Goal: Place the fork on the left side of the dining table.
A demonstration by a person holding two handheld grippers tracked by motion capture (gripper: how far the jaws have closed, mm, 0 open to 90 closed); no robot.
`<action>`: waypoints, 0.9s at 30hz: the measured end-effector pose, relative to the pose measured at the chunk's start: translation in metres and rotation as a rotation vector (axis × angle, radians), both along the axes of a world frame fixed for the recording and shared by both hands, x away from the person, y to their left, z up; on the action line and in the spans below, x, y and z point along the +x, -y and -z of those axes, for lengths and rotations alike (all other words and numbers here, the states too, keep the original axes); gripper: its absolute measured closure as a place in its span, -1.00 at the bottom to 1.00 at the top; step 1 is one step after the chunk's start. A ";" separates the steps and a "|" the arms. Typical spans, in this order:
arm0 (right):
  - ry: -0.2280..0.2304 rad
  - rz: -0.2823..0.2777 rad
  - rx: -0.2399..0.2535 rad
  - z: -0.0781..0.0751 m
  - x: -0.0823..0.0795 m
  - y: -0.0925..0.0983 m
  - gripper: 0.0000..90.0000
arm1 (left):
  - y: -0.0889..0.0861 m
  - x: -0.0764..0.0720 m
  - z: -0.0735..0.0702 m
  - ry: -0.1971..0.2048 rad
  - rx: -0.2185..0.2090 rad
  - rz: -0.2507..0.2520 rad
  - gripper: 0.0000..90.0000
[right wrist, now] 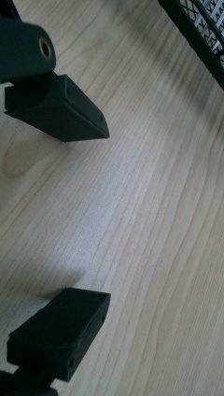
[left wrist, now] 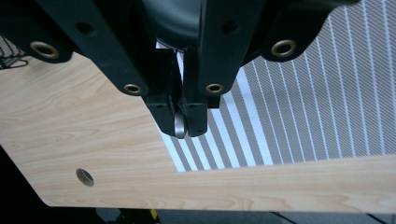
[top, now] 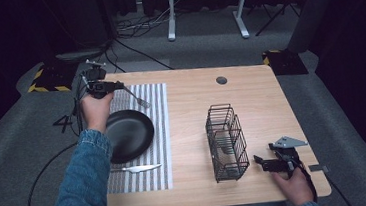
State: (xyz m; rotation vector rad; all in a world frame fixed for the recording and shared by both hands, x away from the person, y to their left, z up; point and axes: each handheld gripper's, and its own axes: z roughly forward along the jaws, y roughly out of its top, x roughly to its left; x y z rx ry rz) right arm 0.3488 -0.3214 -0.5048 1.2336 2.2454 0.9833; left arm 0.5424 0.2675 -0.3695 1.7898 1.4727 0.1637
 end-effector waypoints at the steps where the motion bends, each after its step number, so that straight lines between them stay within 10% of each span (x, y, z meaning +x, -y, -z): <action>1: 0.000 0.000 0.000 0.000 0.000 0.000 -0.61 | -0.001 0.000 0.000 -0.004 -0.009 -0.003 0.92; 27: 0.000 0.001 -0.001 0.000 0.000 0.000 -0.61 | -0.013 0.014 0.016 -0.008 0.035 -0.091 0.60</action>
